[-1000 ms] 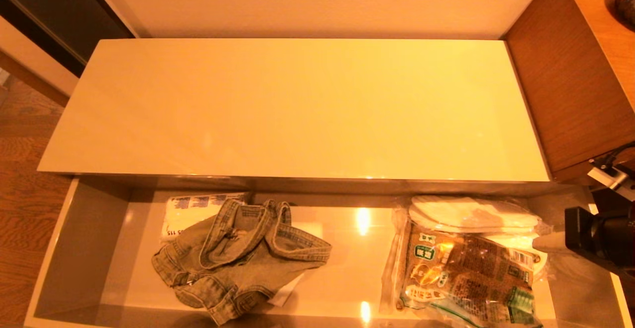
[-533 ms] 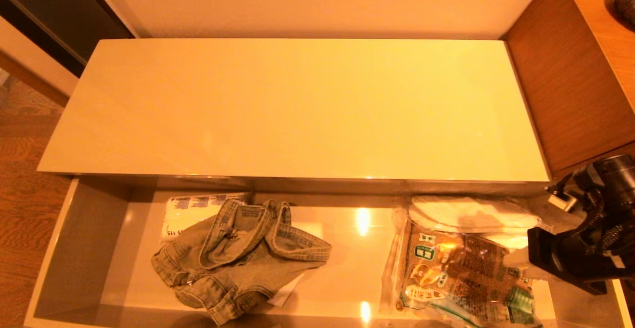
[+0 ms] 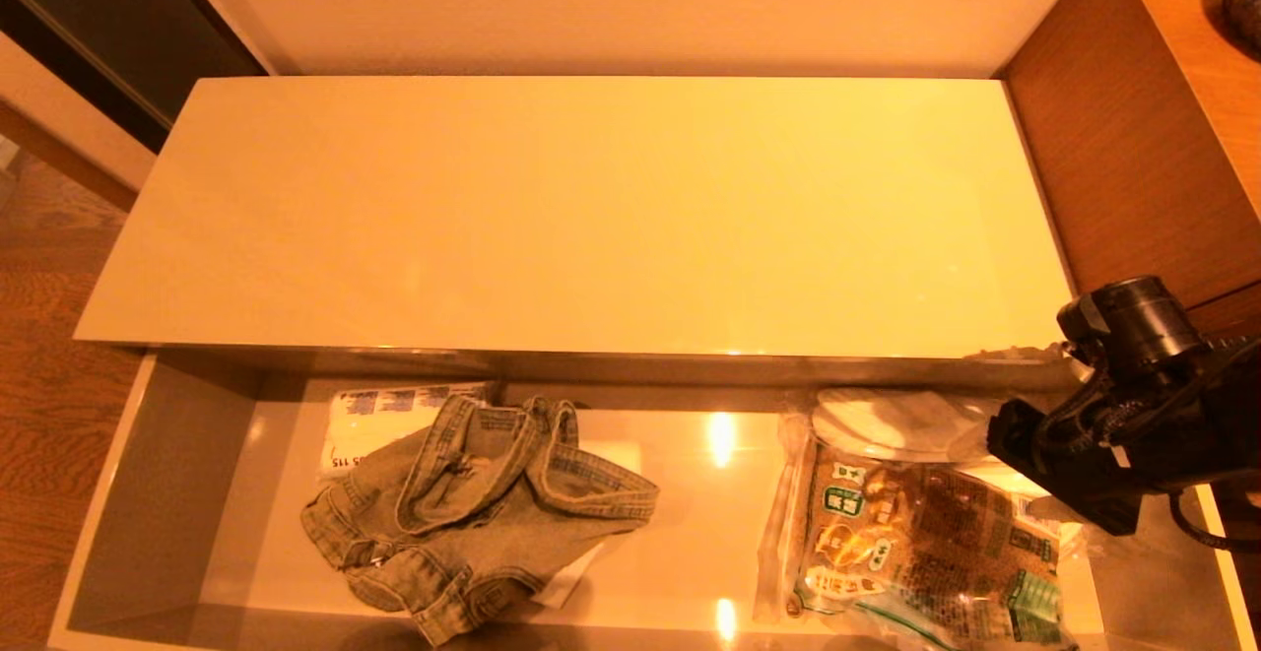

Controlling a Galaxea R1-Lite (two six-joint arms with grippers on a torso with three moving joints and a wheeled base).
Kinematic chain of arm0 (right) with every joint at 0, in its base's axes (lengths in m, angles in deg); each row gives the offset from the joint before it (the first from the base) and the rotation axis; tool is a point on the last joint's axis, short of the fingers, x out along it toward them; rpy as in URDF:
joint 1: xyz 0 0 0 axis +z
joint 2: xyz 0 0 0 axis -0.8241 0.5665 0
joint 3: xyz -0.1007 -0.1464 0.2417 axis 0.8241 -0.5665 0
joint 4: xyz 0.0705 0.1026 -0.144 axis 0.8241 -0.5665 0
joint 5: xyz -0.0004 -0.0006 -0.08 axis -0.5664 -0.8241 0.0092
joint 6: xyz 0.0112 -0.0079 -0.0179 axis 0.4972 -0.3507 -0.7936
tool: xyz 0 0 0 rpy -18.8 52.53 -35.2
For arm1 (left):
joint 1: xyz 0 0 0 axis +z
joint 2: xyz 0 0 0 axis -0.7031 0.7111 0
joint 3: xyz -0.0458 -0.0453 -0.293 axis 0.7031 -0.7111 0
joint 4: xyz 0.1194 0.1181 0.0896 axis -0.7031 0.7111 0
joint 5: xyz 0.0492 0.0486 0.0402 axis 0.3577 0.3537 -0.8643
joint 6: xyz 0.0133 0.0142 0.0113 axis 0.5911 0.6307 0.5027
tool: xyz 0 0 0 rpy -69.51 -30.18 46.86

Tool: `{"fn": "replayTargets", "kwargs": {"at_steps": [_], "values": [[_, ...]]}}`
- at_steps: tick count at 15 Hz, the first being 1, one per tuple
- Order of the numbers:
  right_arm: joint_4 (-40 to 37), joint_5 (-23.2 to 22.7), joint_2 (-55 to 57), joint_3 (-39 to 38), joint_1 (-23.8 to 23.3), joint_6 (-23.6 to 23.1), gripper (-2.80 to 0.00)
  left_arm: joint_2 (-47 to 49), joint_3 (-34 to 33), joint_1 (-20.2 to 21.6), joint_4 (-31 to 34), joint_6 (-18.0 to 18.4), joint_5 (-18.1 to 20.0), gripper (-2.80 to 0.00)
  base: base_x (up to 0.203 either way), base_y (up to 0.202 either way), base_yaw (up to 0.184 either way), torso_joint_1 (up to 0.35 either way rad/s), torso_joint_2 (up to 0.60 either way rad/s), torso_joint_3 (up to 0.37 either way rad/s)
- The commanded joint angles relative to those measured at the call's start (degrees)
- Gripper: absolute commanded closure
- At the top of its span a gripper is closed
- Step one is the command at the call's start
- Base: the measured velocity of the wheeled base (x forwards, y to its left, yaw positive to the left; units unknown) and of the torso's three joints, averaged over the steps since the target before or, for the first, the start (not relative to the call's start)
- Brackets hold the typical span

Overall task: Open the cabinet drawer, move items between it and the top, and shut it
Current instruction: Take out the disposable slippers from the drawer

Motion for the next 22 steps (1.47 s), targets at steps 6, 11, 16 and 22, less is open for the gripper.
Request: {"fn": "replayTargets", "kwargs": {"at_steps": [6,11,16,22], "values": [[-8.0,5.4,0.1,1.2,3.0,13.1,-2.8,0.0,0.0,0.0,0.1,0.4,0.5,0.0,0.0,0.0,0.0,0.0,0.0,0.0],[-3.5,5.1,3.5,-2.7,3.0,13.8,-2.8,0.0,0.0,0.0,0.1,0.6,0.5,0.0,0.0,0.0,0.0,0.0,0.0,0.0],[8.2,5.0,9.8,-3.7,2.9,13.7,-2.8,0.0,0.0,0.0,0.1,0.9,0.6,0.0,0.0,0.0,0.0,0.0,0.0,0.0],[14.1,4.8,11.0,-1.6,2.9,12.3,-2.8,0.0,0.0,0.0,0.1,0.9,0.6,0.0,0.0,0.0,0.0,0.0,0.0,0.0]]}}
